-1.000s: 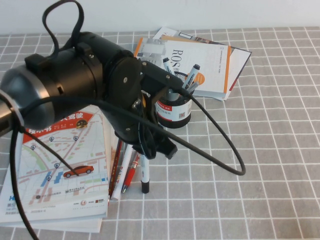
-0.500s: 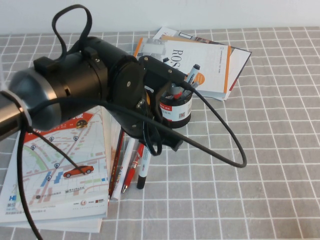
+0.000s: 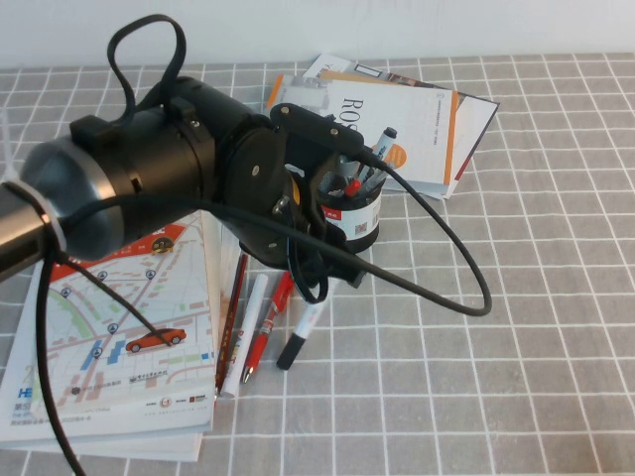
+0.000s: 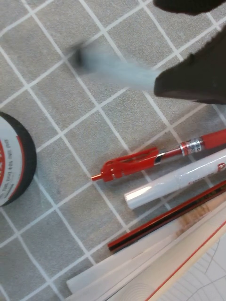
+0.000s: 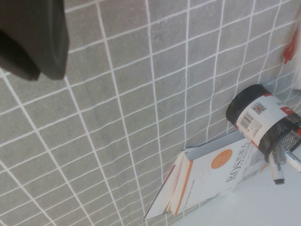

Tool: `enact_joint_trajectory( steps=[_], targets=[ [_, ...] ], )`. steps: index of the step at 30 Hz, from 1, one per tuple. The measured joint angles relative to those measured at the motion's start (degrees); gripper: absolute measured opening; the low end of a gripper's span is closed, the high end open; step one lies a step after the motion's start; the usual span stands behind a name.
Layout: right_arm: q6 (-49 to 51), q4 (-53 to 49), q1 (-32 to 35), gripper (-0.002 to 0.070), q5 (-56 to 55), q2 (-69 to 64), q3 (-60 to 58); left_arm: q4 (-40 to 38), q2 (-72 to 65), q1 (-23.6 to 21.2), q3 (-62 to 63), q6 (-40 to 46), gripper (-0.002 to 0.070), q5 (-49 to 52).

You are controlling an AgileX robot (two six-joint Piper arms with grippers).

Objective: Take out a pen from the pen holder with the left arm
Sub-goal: 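Take a marker out of the pen holder and lay it on the table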

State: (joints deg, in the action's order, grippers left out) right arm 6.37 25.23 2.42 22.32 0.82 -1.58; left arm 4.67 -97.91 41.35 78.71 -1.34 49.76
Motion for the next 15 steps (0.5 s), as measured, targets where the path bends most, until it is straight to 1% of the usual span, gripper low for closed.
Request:
enact_joint_trajectory(
  steps=[3, 10, 15],
  targets=[
    [0.00, 0.00, 0.00, -0.0013, 0.00, 0.00, 0.00, 0.13, 0.00, 0.00, 0.00, -0.12, 0.0284, -0.39],
    [0.00, 0.00, 0.00, -0.0013, 0.00, 0.00, 0.00, 0.13, -2.62, 0.00, 0.00, -0.96, 0.0290, -0.75],
    [0.00, 0.00, 0.00, -0.0013, 0.00, 0.00, 0.00, 0.13, -3.92, 0.00, 0.00, -0.30, 0.0256, -0.75]
  ],
)
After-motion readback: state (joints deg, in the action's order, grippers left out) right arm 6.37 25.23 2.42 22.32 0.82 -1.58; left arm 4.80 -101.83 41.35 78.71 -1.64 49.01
